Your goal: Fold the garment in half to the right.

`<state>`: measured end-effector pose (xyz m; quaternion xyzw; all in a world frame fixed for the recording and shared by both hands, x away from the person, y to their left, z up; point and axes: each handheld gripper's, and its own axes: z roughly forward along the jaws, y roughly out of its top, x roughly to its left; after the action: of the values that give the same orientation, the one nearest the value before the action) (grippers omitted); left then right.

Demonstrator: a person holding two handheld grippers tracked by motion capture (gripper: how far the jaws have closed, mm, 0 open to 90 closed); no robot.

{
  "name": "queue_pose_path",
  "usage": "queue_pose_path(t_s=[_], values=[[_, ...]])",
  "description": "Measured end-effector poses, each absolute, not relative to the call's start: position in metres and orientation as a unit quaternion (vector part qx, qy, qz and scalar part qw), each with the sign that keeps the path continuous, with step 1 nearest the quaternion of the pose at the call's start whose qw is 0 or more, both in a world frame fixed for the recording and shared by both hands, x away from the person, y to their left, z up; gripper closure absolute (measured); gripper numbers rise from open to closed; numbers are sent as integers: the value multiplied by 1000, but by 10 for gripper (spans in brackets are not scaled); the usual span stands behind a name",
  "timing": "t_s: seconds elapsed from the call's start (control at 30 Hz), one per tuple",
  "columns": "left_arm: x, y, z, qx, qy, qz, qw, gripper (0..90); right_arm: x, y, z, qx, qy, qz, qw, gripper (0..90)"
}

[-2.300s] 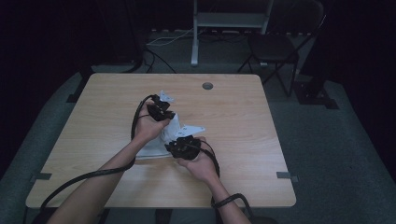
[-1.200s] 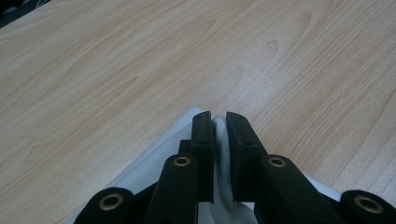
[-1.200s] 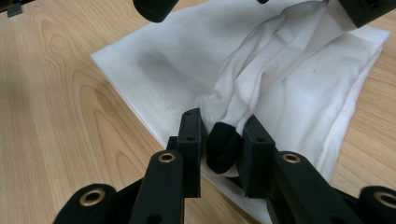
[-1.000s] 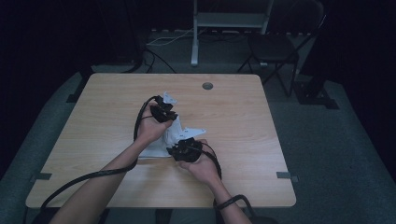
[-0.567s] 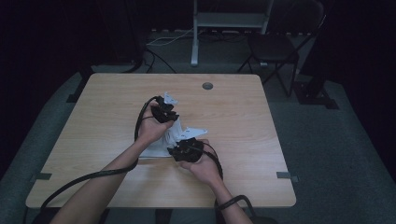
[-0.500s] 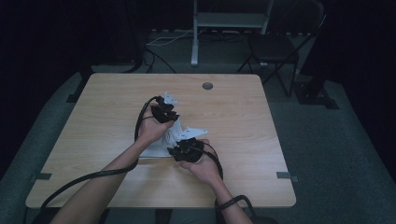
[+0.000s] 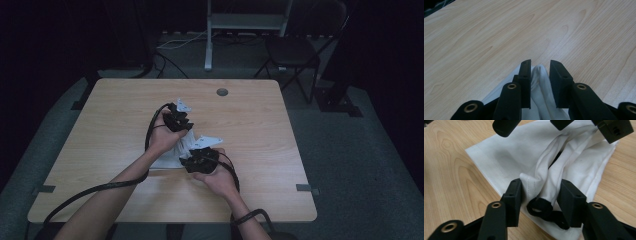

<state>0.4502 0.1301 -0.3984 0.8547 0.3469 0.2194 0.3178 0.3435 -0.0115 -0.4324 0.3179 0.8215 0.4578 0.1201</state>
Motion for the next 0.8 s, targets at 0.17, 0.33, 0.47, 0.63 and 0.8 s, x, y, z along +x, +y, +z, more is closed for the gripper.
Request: queue_pose_path(t_s=[0.17,0.33,0.47,0.63,0.8], values=[[450,129,-399,855,346,218,318,658,345,-16,-431,328,812,463,134,437],[451,128,-400,855,346,216,319,604,347,-20,-427,340,802,471,139,398],[451,128,-399,852,349,217,324,546,348,-22,-423,346,794,481,140,369],[451,129,-398,847,355,219,330,485,349,-22,-420,346,791,484,143,358],[452,133,-393,840,362,225,335,392,350,-22,-424,359,791,475,142,375]])
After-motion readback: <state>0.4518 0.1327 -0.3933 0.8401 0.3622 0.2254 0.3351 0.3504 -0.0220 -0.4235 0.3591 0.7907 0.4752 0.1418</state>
